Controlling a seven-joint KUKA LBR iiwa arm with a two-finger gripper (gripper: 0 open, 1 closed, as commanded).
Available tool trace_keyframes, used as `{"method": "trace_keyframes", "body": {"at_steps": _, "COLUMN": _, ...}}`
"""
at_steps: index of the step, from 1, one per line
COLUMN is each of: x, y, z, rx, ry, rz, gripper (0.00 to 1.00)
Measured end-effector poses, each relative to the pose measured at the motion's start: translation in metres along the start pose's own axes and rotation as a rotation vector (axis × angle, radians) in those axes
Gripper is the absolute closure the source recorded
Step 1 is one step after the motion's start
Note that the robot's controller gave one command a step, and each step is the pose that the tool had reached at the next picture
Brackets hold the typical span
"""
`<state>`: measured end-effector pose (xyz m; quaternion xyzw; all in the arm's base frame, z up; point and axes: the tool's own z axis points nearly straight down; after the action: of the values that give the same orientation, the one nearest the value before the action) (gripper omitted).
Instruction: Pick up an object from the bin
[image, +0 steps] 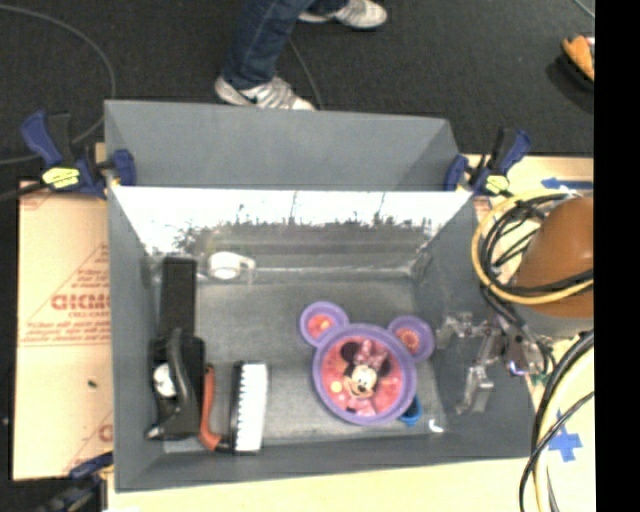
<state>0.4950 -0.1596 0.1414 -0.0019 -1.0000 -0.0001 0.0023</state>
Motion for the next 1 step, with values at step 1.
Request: {"method": "trace_keyframes", "body": {"at_steps": 1, "x": -0.0022, "y": 0.0007, "z": -0.0043, "rx": 0.002, "ry": -0.008, "rz": -0.006, "gripper": 0.0}}
